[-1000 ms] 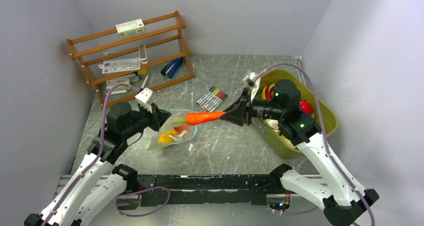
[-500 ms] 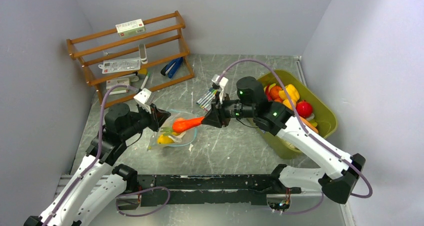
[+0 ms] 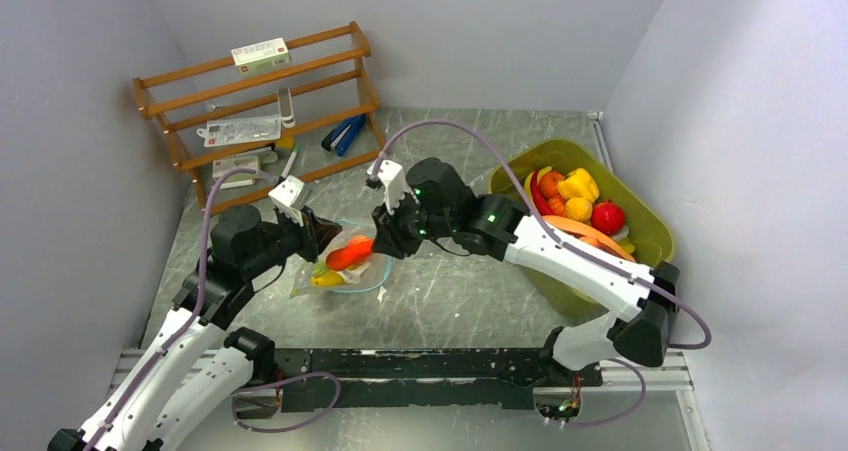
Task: Place the food in the zip-top bag and seal the zipper
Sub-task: Place the fake vegetable in the zipper food storage bag.
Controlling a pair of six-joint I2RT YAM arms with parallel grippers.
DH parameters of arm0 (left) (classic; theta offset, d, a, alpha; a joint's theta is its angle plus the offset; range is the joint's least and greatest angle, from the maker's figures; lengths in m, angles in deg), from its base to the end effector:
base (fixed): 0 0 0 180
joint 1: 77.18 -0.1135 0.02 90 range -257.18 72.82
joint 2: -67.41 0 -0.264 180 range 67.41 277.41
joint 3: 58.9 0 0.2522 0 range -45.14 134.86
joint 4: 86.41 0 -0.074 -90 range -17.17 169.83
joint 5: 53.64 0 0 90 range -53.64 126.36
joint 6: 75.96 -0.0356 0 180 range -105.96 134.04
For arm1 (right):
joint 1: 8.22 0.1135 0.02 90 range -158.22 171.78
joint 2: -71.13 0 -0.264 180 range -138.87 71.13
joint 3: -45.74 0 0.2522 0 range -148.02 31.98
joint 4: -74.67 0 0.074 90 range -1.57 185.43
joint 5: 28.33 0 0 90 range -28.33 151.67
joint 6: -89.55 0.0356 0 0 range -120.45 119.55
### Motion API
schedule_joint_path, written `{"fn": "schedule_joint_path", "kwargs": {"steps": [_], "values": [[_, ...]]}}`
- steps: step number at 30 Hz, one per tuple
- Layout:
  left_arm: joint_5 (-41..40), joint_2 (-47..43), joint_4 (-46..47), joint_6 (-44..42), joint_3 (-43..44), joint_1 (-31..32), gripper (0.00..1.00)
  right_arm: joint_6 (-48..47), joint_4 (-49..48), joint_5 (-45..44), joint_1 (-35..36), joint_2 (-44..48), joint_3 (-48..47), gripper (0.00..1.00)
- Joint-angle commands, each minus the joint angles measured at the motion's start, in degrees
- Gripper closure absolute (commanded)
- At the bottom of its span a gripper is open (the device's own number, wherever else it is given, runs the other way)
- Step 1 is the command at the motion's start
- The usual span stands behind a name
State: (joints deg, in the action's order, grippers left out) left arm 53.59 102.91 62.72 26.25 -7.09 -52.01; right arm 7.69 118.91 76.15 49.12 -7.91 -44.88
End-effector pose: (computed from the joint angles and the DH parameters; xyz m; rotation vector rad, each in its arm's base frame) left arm 0.1328 -0.0740 0.3105 0.4272 1.8265 -0.7291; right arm 0.1588 0.2643 0.3648 -1.0859 1.9939 0.9118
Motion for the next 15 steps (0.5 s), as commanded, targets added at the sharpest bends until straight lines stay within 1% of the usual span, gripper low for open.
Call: {"fn": "schedule_joint_path", "kwargs": {"steps": [1,7,13,15], "values": [[1.28,-0.46,0.54,-0.43,0.2,-0.23,0.93,-1.06,0.07,-3.61,2.0,-1.42,-3.55,0.96],[1.05,-0.43,0.56,-0.34,0.2,-0.29,0.93,-0.49,-1.35,-6.43,2.89,-2.86,-2.7,0.93],[1.36,-0.18,0.63,-0.26,0.19,-0.21,0.93,-0.76,-3.36,-5.76,2.88,-3.98,-1.81,0.86],[1.25,-0.19,0.64,-0.26,0.19,-0.24,0.93,-0.84,-3.38,-5.89,2.86,-4.62,-2.04,0.85]]}}
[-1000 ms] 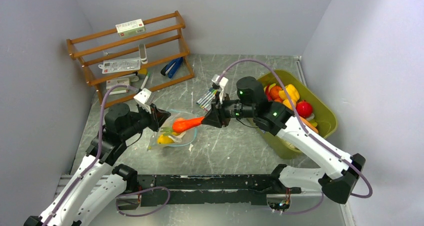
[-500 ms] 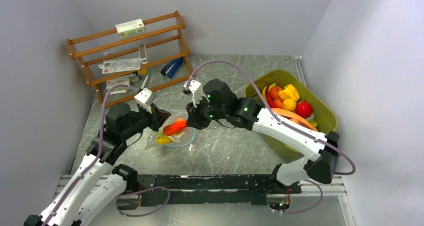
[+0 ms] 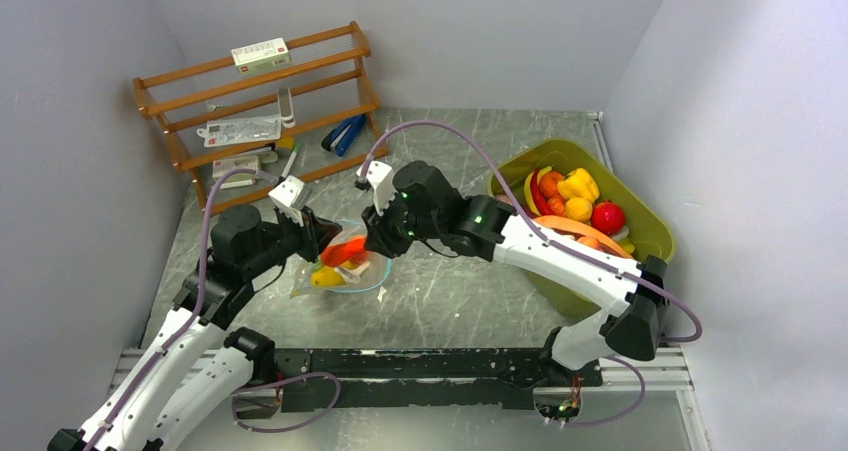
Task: Place the food in the zip-top bag and seal the zipper
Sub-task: Place the fake vegetable in the zipper food storage bag.
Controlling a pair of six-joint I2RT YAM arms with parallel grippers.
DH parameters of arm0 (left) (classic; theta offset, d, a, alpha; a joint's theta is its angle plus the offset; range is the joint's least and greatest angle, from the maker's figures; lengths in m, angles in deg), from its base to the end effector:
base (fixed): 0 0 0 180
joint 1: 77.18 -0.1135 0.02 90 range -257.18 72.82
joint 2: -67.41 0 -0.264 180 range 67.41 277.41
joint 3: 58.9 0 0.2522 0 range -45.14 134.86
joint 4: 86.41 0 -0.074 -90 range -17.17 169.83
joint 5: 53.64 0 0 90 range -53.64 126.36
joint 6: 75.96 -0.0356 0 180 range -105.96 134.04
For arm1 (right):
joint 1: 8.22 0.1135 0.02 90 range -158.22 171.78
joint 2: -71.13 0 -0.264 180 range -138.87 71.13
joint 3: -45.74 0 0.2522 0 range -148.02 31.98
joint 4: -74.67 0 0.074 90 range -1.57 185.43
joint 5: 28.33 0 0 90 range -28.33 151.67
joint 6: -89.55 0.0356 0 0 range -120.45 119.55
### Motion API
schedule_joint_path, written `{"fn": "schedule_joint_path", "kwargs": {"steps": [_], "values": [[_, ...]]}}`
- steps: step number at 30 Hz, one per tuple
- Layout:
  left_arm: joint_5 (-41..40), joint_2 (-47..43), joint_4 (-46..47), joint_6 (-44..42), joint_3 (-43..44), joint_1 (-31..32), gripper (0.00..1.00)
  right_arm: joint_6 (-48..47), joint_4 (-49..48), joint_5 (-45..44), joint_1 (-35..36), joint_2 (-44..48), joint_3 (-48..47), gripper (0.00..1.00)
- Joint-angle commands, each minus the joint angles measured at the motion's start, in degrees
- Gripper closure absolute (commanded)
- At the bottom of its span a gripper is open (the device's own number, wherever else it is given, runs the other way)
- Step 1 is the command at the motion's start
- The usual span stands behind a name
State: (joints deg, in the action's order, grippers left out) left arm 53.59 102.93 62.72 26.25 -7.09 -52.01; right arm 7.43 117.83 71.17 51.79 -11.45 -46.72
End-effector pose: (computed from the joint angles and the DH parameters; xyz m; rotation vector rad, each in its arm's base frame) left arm 0.1328 -0.0741 0.3104 0.4272 1.8269 -0.7291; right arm 0.1577 0.2849 0.3587 -1.0886 1.9938 0.8405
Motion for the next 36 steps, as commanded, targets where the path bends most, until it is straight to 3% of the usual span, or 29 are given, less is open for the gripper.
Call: {"fn": "schedule_joint_path", "kwargs": {"steps": [1,9,11,15,20,31,36], "values": [[1.17,-0.21,0.62,-0.25,0.19,-0.22,0.93,-0.53,-2.6,-0.53,0.21,-1.26,-0.18,0.85],[1.09,-0.43,0.58,-0.17,0.1,-0.29,0.93,-0.24,-4.53,1.45,0.24,-2.39,1.32,0.86],[1.11,-0.4,0.63,-0.25,0.1,-0.26,0.93,-0.08,-4.77,1.12,0.21,-2.65,1.52,0.81],[1.1,-0.23,0.71,-0.25,0.1,-0.23,0.93,0.35,-4.04,-0.5,0.21,-2.56,1.18,0.61],[1.26,0.12,0.64,-0.25,0.1,-0.26,0.93,1.6,-5.86,-0.78,0.2,-0.12,2.96,0.47],[1.15,0.99,0.81,-0.08,0.15,-0.23,0.93,6.37,-6.94,-2.16,0.13,6.65,3.5,0.38],[0.4,1.34,1.11,0.21,0.27,-0.3,0.93,9.06,-8.06,-8.84,0.18,11.02,4.97,0.34]]}}
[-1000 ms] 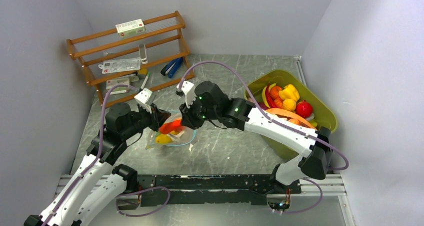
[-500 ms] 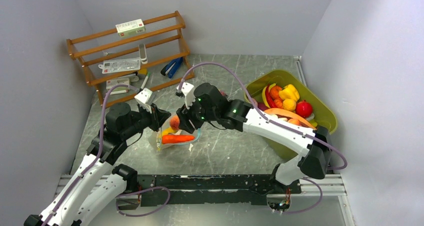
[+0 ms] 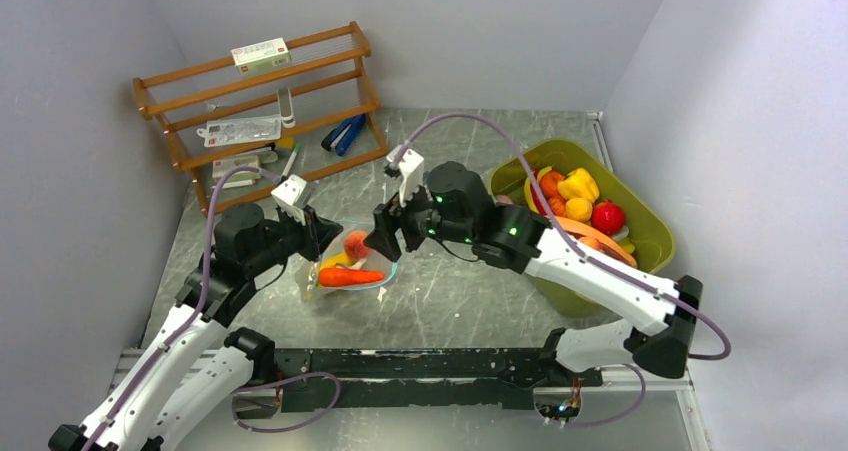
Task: Place the food in the zip-top bag and seal the zipper
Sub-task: Place the fake vegetable in the zipper food storage bag, then adjust the zipper food storage bag at the center of the board.
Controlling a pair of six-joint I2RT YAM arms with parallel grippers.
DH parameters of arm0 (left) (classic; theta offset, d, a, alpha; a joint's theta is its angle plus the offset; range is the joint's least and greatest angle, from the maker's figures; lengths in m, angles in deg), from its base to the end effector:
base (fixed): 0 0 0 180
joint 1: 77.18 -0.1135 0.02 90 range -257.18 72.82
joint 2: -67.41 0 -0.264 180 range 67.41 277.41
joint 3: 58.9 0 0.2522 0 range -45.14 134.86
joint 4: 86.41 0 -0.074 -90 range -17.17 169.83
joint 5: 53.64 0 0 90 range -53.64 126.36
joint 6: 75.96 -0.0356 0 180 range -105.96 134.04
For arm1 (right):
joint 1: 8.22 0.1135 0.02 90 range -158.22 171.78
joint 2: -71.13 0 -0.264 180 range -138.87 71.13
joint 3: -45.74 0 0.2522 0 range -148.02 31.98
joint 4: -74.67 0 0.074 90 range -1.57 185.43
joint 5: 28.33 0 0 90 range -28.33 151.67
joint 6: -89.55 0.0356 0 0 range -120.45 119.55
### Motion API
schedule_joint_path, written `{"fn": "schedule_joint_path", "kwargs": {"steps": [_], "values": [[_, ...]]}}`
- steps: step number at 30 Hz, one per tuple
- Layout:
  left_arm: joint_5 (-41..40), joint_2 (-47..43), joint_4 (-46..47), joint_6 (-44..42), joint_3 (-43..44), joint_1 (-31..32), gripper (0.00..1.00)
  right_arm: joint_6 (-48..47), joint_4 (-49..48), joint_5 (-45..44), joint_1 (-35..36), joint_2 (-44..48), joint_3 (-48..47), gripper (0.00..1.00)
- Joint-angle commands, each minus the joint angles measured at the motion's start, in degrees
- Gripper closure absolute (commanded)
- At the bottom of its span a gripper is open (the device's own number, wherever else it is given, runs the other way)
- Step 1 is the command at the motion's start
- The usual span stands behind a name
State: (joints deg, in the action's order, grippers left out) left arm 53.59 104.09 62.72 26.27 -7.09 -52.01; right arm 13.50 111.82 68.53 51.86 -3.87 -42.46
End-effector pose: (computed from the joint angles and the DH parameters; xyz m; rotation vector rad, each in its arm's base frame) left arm 0.1364 -0.0758 0.3077 0.4271 1.8479 -0.7278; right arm 0.1445 0.2597 0.3817 -0.9036 1.9119 0.9281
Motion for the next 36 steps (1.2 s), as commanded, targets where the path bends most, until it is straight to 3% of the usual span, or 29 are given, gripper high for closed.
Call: {"fn": "schedule_joint_path", "kwargs": {"steps": [1,6,9,13,17,20,24,32,34,36], "values": [[-0.01,0.26,1.29,0.99,0.35,-0.35,0.93,3.73,-1.48,-8.96,0.05,4.05,0.55,0.34],[-3.3,2.77,2.62,3.99,1.76,-0.3,0.93,11.31,2.46,-22.91,-0.01,6.63,0.44,0.34],[-6.09,6.18,0.2,5.54,4.94,-0.29,0.93,21.95,3.03,-30.04,-0.04,9.17,3.41,0.36],[-4.98,8.52,-0.3,9.32,7.61,-0.3,0.93,38.78,2.07,-31.67,0.0,10.94,9.81,0.41],[-5.25,9.98,0.15,11.59,9.53,-0.3,0.93,52.48,8.53,-31.64,0.02,8.52,8.75,0.45],[-5.75,10.78,0.06,11.75,9.6,-0.25,0.93,55.54,6.86,-29.09,0.07,6.87,10.26,0.48],[-5.32,10.69,0.56,11.85,8.43,-0.25,0.93,55.57,-2.56,-22.72,0.12,4.75,15.45,0.51],[-7.64,10.19,-1.47,10.71,8.54,-0.3,0.93,56.02,-6.4,-20.53,0.66,0.73,19.9,0.52],[-6.76,9.86,-1.0,10.79,8.38,-0.3,0.93,56.03,-6.22,-20.68,0.67,0.17,19.82,0.61],[-5.91,9.57,-0.58,10.75,8.2,-0.26,0.93,55.33,-5.24,-21.05,0.75,0.23,18.91,0.8]]}}
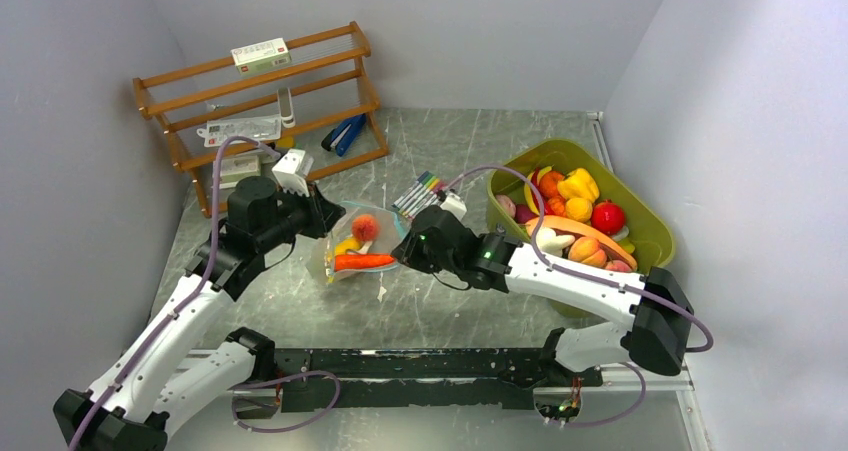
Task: Place the food in the zip-top bag and seal the zipper
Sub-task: Adjust the zipper food storage bag at the center of the board.
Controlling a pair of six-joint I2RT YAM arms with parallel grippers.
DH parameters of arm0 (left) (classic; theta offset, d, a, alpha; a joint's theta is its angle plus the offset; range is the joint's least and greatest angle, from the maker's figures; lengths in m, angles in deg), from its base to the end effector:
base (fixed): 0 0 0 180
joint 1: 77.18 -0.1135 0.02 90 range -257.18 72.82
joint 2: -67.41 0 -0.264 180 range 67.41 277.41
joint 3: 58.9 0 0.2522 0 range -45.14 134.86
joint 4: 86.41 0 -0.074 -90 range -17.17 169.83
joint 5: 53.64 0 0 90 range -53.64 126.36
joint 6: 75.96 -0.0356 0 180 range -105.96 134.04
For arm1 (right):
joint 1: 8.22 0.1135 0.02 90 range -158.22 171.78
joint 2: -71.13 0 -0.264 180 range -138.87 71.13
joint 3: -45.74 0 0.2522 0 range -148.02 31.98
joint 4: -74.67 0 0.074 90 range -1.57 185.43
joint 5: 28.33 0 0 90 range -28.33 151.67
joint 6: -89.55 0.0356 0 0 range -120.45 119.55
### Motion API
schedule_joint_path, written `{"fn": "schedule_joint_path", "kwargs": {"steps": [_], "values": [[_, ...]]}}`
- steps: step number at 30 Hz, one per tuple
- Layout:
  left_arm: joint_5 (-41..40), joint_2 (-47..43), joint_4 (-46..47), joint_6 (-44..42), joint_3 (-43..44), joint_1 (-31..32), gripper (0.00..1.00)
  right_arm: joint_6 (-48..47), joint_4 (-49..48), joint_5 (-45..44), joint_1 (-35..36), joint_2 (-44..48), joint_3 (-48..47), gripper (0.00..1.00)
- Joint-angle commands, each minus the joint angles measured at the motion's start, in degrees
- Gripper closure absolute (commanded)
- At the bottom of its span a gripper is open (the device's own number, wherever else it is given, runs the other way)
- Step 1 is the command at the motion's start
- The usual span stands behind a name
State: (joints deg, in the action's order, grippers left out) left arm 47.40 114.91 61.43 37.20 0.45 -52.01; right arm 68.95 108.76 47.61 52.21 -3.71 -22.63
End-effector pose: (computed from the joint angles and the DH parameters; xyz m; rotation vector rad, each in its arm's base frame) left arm 0.1696 -0.0872 0.3221 0.1685 1.9846 -0.7416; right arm 0.1477 0.2428 0.2693 0.3264 2.4032 0.8830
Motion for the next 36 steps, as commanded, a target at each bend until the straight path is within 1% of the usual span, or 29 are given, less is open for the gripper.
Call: {"fn": "schedule_joint_path", "kwargs": {"steps": [1,3,4,5,10,13,17,22,29,30,32,36], "values": [[0.72,-1.3,0.49,-0.47,1.02,-0.3,0.93,-0.49,-1.36,-0.81,0.46,0.44,-1.86,0.86],[0.64,-0.93,-1.52,-1.47,3.41,-0.29,0.93,-1.74,0.17,-2.17,0.72,1.99,-4.31,0.98],[0.64,-0.6,-2.95,-3.77,4.96,-0.29,0.93,-1.69,0.55,-2.27,0.89,2.8,-5.39,1.0],[0.74,-0.26,-4.35,-5.09,6.77,-0.32,0.93,-1.8,-0.06,-1.49,1.01,3.64,-6.1,1.0],[0.54,1.89,-11.37,-8.92,12.94,-0.25,0.93,-5.04,-13.76,7.28,1.1,5.27,-4.55,1.0],[0.03,1.39,-12.51,-9.18,12.18,-0.25,0.93,-3.51,-14.14,7.75,1.1,3.08,-3.83,1.0],[-0.28,0.49,-12.0,-9.37,9.96,-0.29,0.93,-3.36,-19.64,13.06,1.1,0.53,-3.47,1.0],[0.16,1.51,-13.4,-9.96,9.99,-0.3,0.93,-6.64,-17.2,11.76,1.02,-2.01,-5.58,1.0],[5.85,0.11,-8.7,-7.1,8.08,-0.3,0.93,-14.73,-7.87,2.24,0.67,-3.35,-6.37,1.0],[5.59,0.12,-8.32,-6.75,7.51,-0.31,0.93,-15.61,-6.57,1.23,0.45,-3.45,-6.46,0.99],[4.53,0.06,-8.16,-6.37,6.45,-0.28,0.93,-17.1,-4.49,-0.21,0.04,-3.46,-6.2,0.95],[3.48,-0.56,-6.1,-7.18,4.11,-0.25,0.93,-18.01,-1.13,-1.36,-0.44,-3.21,-7.03,0.75]]}}
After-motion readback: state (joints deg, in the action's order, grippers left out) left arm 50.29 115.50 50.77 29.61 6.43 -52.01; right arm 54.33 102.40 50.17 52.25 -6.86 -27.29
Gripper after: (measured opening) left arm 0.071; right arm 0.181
